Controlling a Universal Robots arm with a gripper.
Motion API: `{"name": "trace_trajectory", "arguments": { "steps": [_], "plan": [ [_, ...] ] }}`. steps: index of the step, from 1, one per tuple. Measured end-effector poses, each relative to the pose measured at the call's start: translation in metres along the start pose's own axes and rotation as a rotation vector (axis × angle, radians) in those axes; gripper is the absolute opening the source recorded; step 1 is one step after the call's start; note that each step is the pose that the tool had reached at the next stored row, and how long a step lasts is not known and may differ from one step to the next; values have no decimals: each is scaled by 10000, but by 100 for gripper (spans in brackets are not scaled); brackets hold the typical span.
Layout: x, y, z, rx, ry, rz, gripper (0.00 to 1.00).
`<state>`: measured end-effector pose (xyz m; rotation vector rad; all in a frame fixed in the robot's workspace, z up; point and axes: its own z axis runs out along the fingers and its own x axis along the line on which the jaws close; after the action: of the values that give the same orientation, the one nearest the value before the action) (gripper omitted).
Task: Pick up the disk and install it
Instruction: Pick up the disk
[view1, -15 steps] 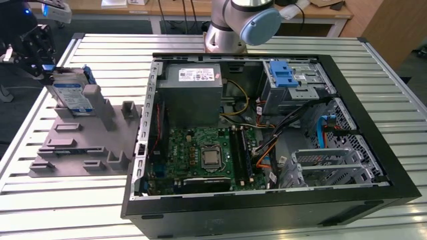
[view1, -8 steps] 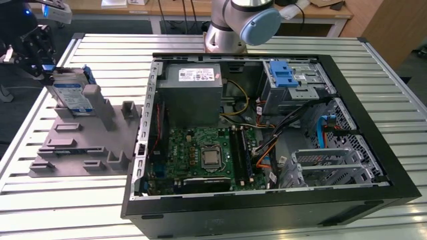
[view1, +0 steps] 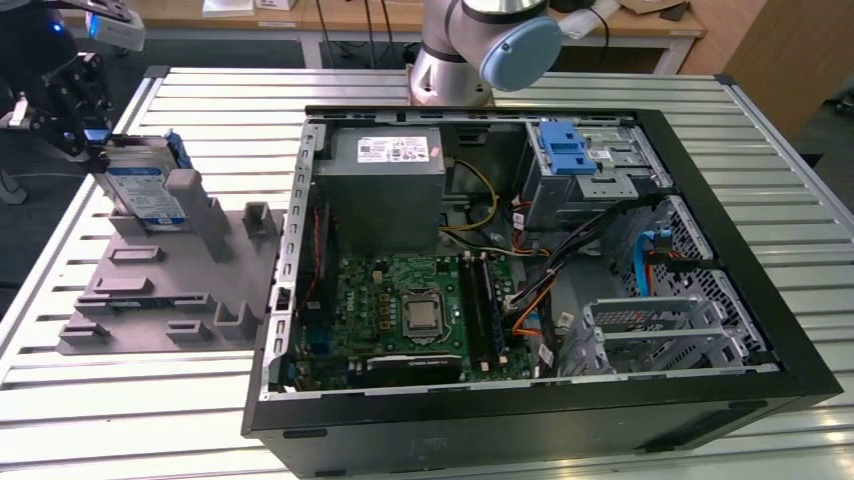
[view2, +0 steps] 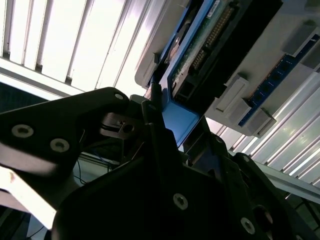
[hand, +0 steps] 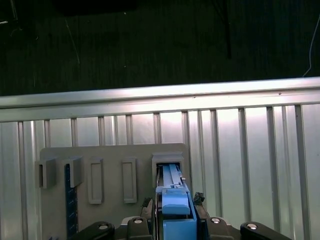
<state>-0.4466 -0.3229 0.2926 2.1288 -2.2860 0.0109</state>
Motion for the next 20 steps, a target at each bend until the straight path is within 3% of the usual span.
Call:
{"name": "trace_trajectory", "arguments": {
  "steps": [11,13,20],
  "plan": [
    [0,0,5,2,-1,0,43],
    [0,0,6,2,-2,0,36],
    [0,0,12,2,-1,0,36]
  ]
}}
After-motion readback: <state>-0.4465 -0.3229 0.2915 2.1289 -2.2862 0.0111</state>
